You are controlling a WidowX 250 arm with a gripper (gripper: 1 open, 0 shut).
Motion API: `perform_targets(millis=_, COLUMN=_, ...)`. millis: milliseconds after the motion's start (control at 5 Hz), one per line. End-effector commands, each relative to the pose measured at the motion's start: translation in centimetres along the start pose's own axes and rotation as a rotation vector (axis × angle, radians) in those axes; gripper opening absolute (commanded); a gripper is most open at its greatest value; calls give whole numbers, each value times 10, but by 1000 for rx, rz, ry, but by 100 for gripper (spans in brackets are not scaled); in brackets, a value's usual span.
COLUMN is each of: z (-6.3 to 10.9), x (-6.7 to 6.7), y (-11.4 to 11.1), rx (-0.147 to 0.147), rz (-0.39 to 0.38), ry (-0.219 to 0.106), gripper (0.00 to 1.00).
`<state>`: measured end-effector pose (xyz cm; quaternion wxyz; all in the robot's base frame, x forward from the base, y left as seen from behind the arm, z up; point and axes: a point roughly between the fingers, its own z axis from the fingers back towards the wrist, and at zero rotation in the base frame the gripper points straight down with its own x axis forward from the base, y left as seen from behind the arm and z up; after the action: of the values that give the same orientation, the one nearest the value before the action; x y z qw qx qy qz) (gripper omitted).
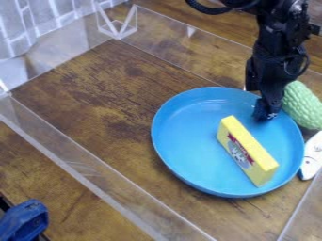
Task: Put the green object in the blue tray
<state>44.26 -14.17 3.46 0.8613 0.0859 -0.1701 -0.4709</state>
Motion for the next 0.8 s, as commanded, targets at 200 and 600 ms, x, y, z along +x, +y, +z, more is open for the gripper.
perform_targets(millis=200, z=-1, x=21, y=-27, rx=-10, rz=-12, ry=-48, gripper=100)
perform_targets(millis=600, z=-9, x=26, y=-39, rx=-25, rz=-7, ry=-60, gripper=100)
